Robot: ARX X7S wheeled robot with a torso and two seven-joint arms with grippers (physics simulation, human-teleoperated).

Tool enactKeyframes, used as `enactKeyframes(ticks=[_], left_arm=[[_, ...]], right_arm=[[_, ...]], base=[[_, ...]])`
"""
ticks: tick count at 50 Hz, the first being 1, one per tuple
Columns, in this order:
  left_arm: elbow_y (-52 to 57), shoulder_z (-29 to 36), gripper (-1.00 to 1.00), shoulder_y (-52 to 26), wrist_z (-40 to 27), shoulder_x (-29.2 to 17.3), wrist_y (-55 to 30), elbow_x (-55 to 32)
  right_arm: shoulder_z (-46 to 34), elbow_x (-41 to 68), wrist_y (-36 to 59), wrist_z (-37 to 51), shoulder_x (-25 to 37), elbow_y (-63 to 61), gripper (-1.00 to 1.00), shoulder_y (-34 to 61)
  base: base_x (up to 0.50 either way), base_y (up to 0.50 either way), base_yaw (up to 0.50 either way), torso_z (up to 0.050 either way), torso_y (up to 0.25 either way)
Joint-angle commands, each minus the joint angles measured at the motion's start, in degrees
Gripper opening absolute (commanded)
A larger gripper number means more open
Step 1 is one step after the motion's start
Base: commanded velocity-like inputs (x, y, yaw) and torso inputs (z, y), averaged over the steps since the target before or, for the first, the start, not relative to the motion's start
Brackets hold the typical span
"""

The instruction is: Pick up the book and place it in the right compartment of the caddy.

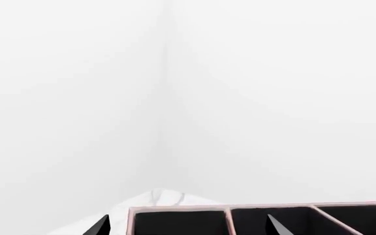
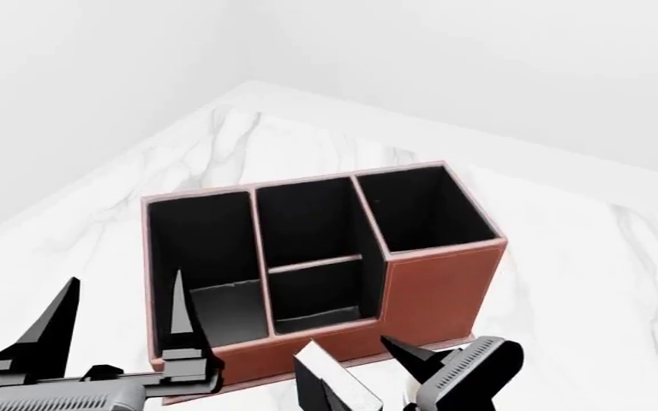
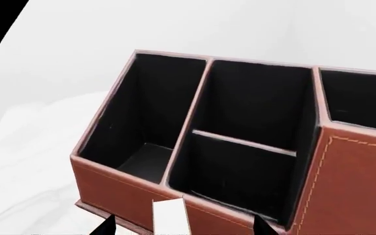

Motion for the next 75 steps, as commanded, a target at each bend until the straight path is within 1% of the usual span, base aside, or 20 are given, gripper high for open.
enactKeyframes(ticks=[1,44,75], left_arm=[[-0.04,0.25,1.00,-0.06,-0.33,-0.22,0.03,-0.01],[-0.43,0.99,1.00,-0.42,-1.29,-0.93,0.25,-0.33],[-0.53,1.40,1.00,-0.44,-1.96,-1.39,0.49,-0.45]], right_arm=[[-0.46,-0.74,-1.68,-1.43,0.03,2.36,1.00,0.18],[-2.11,-2.72,-10.43,-5.55,-1.95,13.00,1.00,-3.65],[-3.16,-3.22,-12.86,-6.74,-2.92,17.34,1.00,-4.48]], base=[[0.00,0.00,0.00,0.000,0.000],[0.00,0.00,0.00,0.000,0.000],[0.00,0.00,0.00,0.000,0.000]])
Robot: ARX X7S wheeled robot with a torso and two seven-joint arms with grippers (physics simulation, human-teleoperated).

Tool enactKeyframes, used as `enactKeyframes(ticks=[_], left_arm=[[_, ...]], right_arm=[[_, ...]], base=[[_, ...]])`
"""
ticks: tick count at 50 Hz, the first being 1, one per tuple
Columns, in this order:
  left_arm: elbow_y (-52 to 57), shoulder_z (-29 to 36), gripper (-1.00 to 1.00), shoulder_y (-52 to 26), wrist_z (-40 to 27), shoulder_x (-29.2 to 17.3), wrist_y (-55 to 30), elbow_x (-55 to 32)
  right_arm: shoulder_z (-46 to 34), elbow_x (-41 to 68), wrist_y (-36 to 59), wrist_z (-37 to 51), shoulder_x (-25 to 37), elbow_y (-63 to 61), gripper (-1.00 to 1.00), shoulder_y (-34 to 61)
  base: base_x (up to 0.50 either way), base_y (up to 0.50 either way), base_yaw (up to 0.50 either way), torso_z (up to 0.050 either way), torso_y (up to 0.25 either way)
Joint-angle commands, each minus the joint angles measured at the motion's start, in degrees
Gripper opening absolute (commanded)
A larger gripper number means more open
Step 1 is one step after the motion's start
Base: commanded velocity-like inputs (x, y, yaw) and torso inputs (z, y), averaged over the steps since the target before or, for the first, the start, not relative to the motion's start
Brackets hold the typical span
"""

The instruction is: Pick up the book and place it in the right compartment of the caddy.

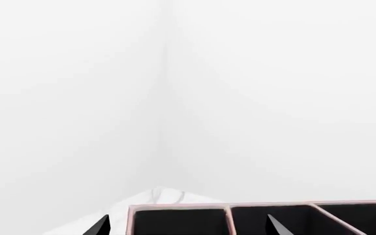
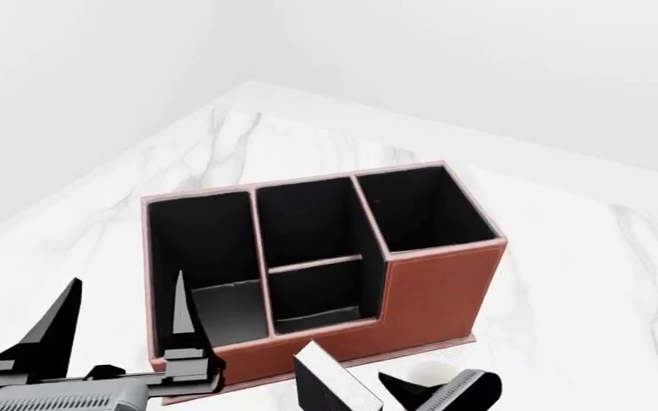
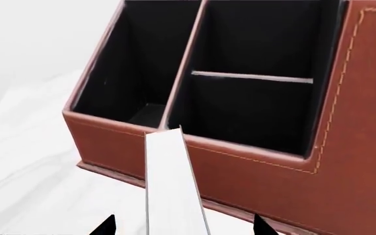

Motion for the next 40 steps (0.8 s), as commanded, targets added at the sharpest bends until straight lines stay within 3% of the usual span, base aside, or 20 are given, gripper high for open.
enactKeyframes(ticks=[1,10,11,28,40], left_arm=[[-0.05,0.13,1.00,-0.08,-0.25,-0.16,0.02,-0.09],[-0.09,0.25,1.00,-0.14,-0.42,-0.32,0.02,-0.13],[-0.06,0.25,1.00,-0.14,-0.45,-0.34,-0.01,-0.14],[-0.05,0.43,1.00,-0.12,-0.78,-0.62,0.15,-0.20],[-0.05,0.50,1.00,-0.26,-1.00,-0.82,0.09,-0.43]], right_arm=[[-0.28,-0.11,-0.76,-0.34,-0.32,1.44,1.00,-0.16],[-0.41,0.08,-0.57,-0.23,-0.34,1.49,1.00,-0.03],[-0.46,0.00,-0.74,-0.32,-0.29,1.45,-1.00,-0.08],[0.04,0.61,-0.47,0.46,0.37,-0.67,-1.00,0.08],[2.46,2.83,5.44,4.79,3.86,-11.24,-1.00,2.88]], base=[[0.00,0.00,0.00,0.000,0.000],[0.00,0.00,0.00,0.000,0.000],[0.00,0.00,0.00,0.000,0.000],[0.00,0.00,0.00,0.000,0.000],[0.00,0.00,0.00,0.000,0.001]])
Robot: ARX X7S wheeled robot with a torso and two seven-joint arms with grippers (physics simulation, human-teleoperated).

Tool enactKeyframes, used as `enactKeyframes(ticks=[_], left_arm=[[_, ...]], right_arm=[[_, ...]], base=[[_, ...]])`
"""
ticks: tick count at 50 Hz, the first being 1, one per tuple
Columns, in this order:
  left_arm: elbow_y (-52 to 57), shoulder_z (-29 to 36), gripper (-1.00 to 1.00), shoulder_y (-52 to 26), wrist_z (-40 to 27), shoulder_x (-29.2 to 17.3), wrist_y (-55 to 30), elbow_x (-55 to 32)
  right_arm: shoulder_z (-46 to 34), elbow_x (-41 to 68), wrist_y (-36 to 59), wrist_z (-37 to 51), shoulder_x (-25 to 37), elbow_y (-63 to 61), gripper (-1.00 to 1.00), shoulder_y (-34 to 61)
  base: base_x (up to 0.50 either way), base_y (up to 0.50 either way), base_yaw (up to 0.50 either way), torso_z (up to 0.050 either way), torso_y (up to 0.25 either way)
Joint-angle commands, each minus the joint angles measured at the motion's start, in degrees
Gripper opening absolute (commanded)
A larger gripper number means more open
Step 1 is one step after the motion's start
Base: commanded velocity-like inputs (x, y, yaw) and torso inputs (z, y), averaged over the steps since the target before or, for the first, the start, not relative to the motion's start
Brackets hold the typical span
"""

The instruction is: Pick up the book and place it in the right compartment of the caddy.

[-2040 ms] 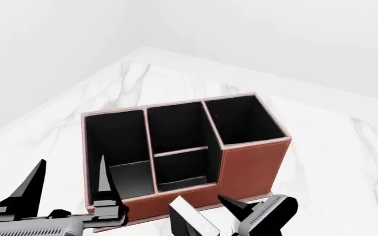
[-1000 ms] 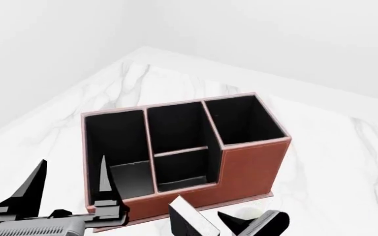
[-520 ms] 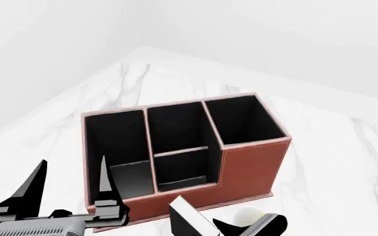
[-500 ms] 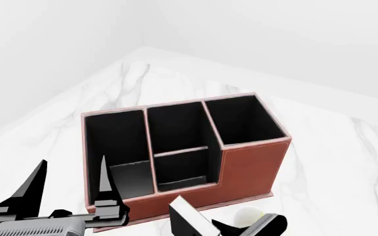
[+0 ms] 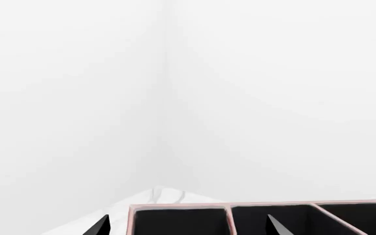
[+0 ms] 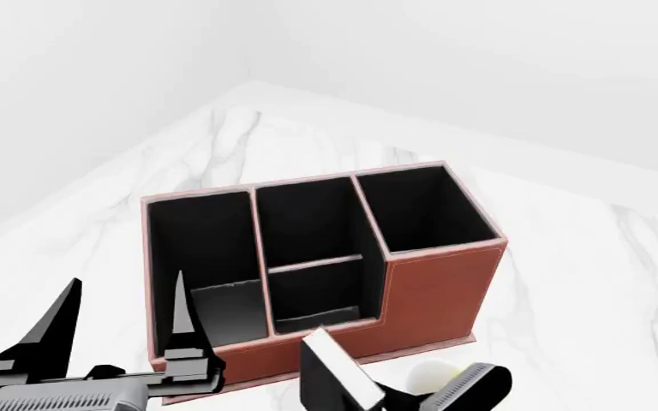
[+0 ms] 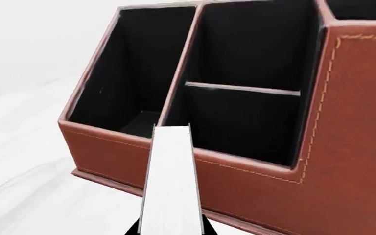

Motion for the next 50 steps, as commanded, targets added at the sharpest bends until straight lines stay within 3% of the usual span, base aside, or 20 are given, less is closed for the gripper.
enactKeyframes(ticks=[1,26,50], left_arm=[[-0.02,0.11,1.00,-0.12,-0.22,-0.18,-0.04,-0.15],[-0.29,0.21,1.00,-0.19,-0.59,-0.57,0.17,-0.64],[-0.28,0.12,1.00,-0.33,-0.93,-1.02,0.03,-1.45]], right_arm=[[1.93,1.22,4.32,2.74,2.23,-8.65,-1.00,2.69],[5.74,9.01,15.99,9.40,4.95,-20.57,-1.00,11.53],[14.42,32.09,30.13,23.07,6.58,-27.07,-1.00,32.76]], base=[[0.00,0.00,0.00,0.000,0.000],[0.00,0.00,0.00,0.000,0.001],[0.00,0.00,0.00,0.000,0.001]])
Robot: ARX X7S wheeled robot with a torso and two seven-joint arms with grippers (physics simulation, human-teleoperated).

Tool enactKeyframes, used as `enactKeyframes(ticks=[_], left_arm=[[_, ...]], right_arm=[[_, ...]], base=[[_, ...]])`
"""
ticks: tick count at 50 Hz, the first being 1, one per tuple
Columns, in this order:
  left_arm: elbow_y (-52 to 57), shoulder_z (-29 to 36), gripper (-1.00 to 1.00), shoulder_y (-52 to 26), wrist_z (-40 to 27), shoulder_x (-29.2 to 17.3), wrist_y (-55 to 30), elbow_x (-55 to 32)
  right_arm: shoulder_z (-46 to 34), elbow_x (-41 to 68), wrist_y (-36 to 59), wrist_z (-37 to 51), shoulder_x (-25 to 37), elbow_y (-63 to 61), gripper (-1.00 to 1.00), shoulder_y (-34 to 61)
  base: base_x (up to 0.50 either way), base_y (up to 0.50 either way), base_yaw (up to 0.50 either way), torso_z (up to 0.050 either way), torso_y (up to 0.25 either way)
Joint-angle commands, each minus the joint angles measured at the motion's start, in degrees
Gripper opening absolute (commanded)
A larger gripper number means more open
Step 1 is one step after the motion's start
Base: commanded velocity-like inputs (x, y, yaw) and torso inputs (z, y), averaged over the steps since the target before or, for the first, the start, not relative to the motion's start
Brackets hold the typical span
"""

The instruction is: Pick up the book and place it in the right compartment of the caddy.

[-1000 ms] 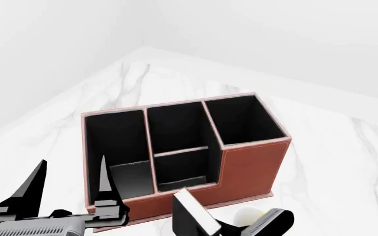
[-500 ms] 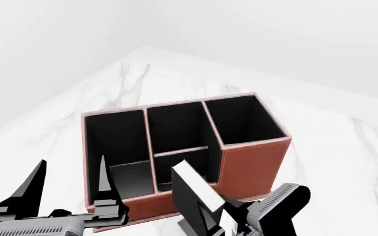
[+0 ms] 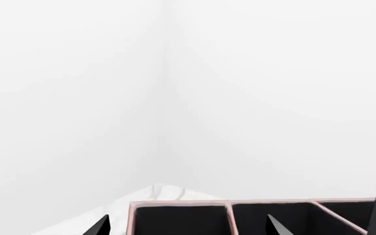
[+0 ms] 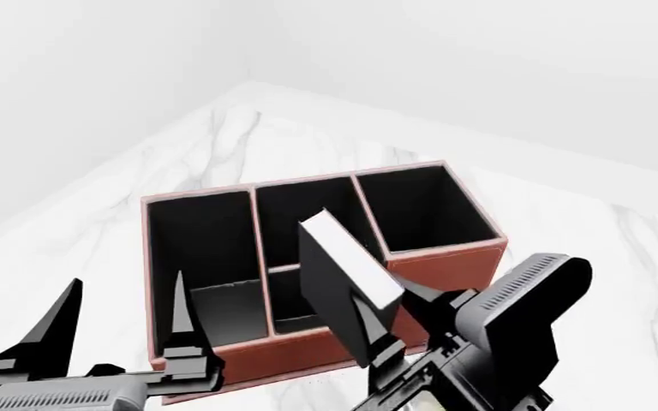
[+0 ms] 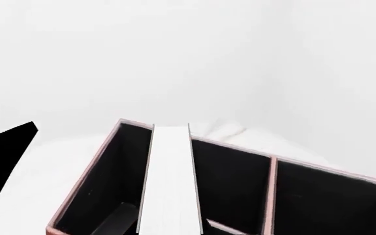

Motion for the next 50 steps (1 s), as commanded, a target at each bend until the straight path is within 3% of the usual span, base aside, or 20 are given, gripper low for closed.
enactKeyframes(ticks=[1,23,50], left_arm=[[0.17,-0.06,1.00,0.02,-0.22,-0.25,-0.01,-0.26],[0.16,0.15,1.00,-0.15,-0.63,-0.56,0.06,-0.35],[0.35,0.31,1.00,-0.09,-1.19,-0.93,0.14,-0.49]], right_arm=[[4.60,8.80,5.61,5.95,0.20,-2.75,-1.00,10.75],[8.30,23.51,8.96,16.42,0.25,1.96,-1.00,28.57],[7.66,24.47,11.42,23.52,-0.12,11.42,-1.00,36.00]], base=[[0.00,0.00,0.00,0.000,0.000],[0.00,0.00,0.00,0.000,0.001],[0.00,0.00,0.00,0.000,0.001]])
